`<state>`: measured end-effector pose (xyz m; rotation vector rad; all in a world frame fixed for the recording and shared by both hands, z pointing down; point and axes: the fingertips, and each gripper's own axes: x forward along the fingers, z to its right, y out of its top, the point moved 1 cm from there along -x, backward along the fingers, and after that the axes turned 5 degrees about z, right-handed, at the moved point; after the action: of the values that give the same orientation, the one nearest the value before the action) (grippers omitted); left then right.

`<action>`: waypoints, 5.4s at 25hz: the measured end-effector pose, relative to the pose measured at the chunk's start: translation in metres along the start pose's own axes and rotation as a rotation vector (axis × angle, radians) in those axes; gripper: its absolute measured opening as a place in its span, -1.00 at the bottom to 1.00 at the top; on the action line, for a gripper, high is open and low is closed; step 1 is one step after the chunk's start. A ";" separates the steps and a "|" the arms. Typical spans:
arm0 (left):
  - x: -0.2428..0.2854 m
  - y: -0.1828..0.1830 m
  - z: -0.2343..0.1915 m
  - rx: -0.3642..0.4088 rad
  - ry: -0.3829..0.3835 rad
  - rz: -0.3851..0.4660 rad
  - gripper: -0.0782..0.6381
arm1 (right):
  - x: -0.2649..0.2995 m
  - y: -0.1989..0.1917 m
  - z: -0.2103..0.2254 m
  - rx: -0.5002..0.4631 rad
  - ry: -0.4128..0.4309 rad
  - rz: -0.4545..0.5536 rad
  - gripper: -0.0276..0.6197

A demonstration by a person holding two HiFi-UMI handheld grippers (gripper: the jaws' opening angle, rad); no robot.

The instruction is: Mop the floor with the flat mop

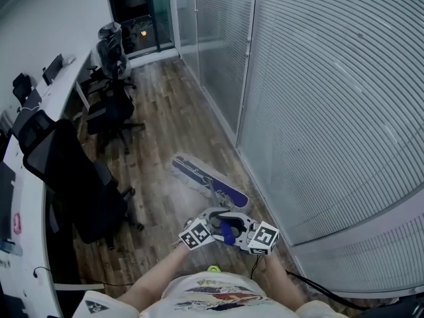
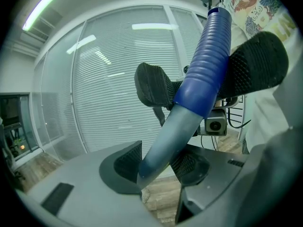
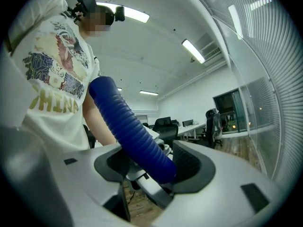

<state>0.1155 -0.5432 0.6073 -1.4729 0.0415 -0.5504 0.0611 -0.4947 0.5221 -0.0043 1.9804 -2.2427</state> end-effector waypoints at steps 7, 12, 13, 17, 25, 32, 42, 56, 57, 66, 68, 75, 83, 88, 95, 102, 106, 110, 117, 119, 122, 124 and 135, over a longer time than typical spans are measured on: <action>0.001 0.002 -0.003 -0.008 0.001 -0.008 -0.35 | -0.001 0.004 0.003 0.015 -0.007 0.002 -0.18; -0.009 -0.001 -0.004 -0.015 0.001 -0.009 -0.35 | 0.009 0.003 -0.001 0.015 -0.019 -0.004 -0.18; -0.013 -0.003 -0.003 -0.013 0.004 -0.010 -0.35 | 0.012 0.001 -0.003 0.013 -0.016 -0.010 -0.18; -0.033 -0.014 0.006 0.008 0.013 -0.016 -0.35 | 0.027 -0.009 -0.023 0.011 -0.001 -0.037 -0.18; -0.092 -0.023 0.041 0.007 0.010 0.008 -0.35 | 0.065 -0.016 -0.082 0.017 -0.019 -0.072 -0.18; -0.173 -0.032 0.100 -0.015 -0.020 0.043 -0.35 | 0.114 -0.026 -0.169 0.012 -0.044 -0.094 -0.18; -0.293 -0.067 0.199 -0.020 -0.033 0.069 -0.35 | 0.180 -0.061 -0.311 0.025 -0.085 -0.122 -0.17; -0.394 -0.075 0.298 -0.051 -0.008 0.104 -0.35 | 0.223 -0.077 -0.447 0.028 -0.058 -0.143 -0.16; -0.397 -0.075 0.307 -0.051 -0.009 0.102 -0.35 | 0.222 -0.078 -0.456 0.030 -0.059 -0.141 -0.16; -0.414 -0.090 0.429 -0.017 -0.031 0.041 -0.35 | 0.179 -0.100 -0.568 0.042 -0.094 -0.110 -0.16; -0.418 -0.082 0.467 -0.011 -0.041 0.043 -0.35 | 0.162 -0.101 -0.602 0.051 -0.113 -0.092 -0.16; -0.441 -0.078 0.599 -0.010 -0.047 0.042 -0.35 | 0.118 -0.118 -0.727 0.049 -0.134 -0.052 -0.15; -0.467 -0.081 0.672 0.008 -0.075 0.033 -0.35 | 0.107 -0.130 -0.800 0.045 -0.152 -0.033 -0.15; -0.473 -0.089 0.674 0.024 -0.075 0.031 -0.35 | 0.113 -0.138 -0.806 0.045 -0.152 -0.042 -0.15; -0.451 -0.079 0.655 0.014 -0.093 0.041 -0.35 | 0.102 -0.131 -0.777 0.049 -0.138 -0.030 -0.15; -0.420 -0.065 0.600 0.005 -0.097 0.077 -0.35 | 0.098 -0.111 -0.713 0.050 -0.133 -0.016 -0.15; -0.404 -0.074 0.552 0.001 -0.112 0.051 -0.34 | 0.109 -0.114 -0.664 0.049 -0.118 -0.058 -0.15; -0.396 -0.077 0.488 -0.013 -0.116 0.044 -0.34 | 0.132 -0.108 -0.605 0.055 -0.130 -0.057 -0.15; -0.365 -0.059 0.381 -0.031 -0.122 0.045 -0.34 | 0.151 -0.073 -0.496 0.072 -0.123 -0.029 -0.15; -0.352 -0.056 0.359 -0.023 -0.134 0.038 -0.34 | 0.149 -0.068 -0.470 0.073 -0.132 -0.026 -0.15; -0.335 -0.064 0.330 0.002 -0.154 0.000 -0.34 | 0.150 -0.071 -0.436 0.087 -0.148 -0.034 -0.15; -0.326 -0.068 0.309 0.008 -0.164 -0.013 -0.34 | 0.152 -0.073 -0.413 0.096 -0.161 -0.026 -0.15; -0.235 -0.070 0.178 0.004 -0.129 -0.024 -0.33 | 0.133 -0.065 -0.256 0.101 -0.128 -0.011 -0.14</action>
<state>-0.0506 -0.2897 0.6242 -1.5043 -0.0788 -0.4736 -0.1037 -0.2492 0.5406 -0.1431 1.8056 -2.2848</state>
